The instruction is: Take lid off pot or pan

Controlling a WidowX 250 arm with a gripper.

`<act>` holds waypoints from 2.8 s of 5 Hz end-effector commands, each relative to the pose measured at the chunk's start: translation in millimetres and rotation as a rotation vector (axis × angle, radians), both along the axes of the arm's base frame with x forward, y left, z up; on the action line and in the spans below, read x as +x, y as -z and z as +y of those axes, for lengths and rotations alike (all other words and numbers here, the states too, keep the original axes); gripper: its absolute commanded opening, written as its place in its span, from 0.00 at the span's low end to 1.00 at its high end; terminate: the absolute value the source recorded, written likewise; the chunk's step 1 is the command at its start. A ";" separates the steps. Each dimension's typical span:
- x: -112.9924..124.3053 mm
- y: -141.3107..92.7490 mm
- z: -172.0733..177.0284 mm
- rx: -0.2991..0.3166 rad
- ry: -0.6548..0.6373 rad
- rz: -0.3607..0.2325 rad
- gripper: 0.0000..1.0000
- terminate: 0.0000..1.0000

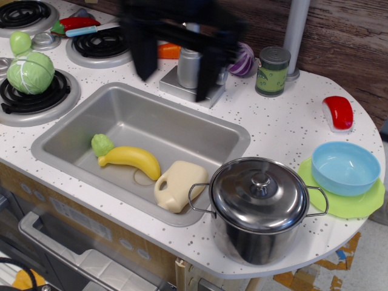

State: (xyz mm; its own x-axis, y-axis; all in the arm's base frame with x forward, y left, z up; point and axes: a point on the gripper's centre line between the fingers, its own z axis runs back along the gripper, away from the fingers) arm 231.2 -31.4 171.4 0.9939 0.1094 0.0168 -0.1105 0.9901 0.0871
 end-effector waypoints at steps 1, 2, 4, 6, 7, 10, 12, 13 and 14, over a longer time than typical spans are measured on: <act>13.6 13.0 -36.4 -0.015 -0.027 -0.077 1.00 0.00; 20.9 30.4 -55.8 -0.047 -0.064 -0.091 1.00 0.00; 20.1 63.5 -70.9 -0.113 -0.134 -0.111 1.00 0.00; 17.6 77.9 -73.3 -0.111 -0.152 -0.114 1.00 0.00; 19.8 87.8 -72.1 -0.118 -0.161 -0.127 1.00 0.00; 17.2 90.9 -65.8 -0.057 -0.128 -0.116 0.00 0.00; 15.0 88.0 -66.7 -0.067 -0.146 -0.110 0.00 0.00; 15.6 77.6 -66.1 -0.064 -0.135 -0.086 0.00 0.00; 22.3 55.2 -66.2 -0.058 -0.069 -0.071 0.00 0.00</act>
